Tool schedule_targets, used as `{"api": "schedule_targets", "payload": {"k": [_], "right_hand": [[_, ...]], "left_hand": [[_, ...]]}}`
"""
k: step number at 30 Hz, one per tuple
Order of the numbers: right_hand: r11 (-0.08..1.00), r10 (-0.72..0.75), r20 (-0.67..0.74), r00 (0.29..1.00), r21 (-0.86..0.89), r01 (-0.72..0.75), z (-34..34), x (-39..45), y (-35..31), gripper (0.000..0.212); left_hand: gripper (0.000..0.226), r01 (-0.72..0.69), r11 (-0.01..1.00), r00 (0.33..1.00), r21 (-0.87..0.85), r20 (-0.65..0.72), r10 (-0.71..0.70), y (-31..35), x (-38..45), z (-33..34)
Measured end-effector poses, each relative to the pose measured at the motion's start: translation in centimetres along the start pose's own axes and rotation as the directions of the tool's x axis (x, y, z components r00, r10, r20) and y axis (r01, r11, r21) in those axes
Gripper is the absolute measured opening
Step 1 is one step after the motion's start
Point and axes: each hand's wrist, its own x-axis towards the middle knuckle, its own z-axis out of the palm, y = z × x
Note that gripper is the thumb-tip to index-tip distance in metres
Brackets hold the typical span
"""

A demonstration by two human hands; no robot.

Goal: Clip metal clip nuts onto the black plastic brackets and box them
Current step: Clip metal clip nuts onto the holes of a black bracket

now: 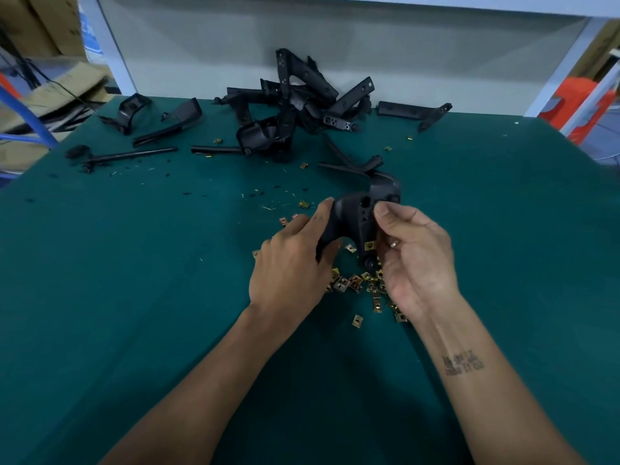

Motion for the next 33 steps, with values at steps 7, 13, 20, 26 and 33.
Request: {"api": "schedule_targets", "payload": {"k": [7,13,20,26,33], "right_hand": [[0.991,-0.029,-0.103,0.994,0.127,0.042,1.2,-0.9,1.4,0.007],[0.996,-0.077,-0.104,0.992,0.025,0.080,1.2,-0.8,1.0,0.008],[0.993,-0.118,-0.086,0.989,0.006,0.119,1.0,-0.5,1.0,0.016],[0.975,-0.214,-0.184,0.959,0.016,0.220,1.3,-0.5,2.1,0.008],[0.957,-0.289,-0.159,0.944,-0.010,0.291,1.3,-0.5,2.5,0.011]], "left_hand": [[0.056,-0.010,1.000,1.000,-0.027,-0.012,0.010,0.1,0.1,0.2],[0.056,0.007,0.999,1.000,-0.044,-0.013,-0.008,0.2,0.1,0.1],[0.055,0.005,0.999,1.000,-0.039,-0.013,-0.005,0.3,0.0,0.0],[0.055,0.018,0.998,1.000,-0.052,-0.019,-0.019,0.1,0.0,-0.1],[0.055,0.015,0.998,1.000,-0.053,-0.025,-0.016,0.0,0.0,-0.1]]}}
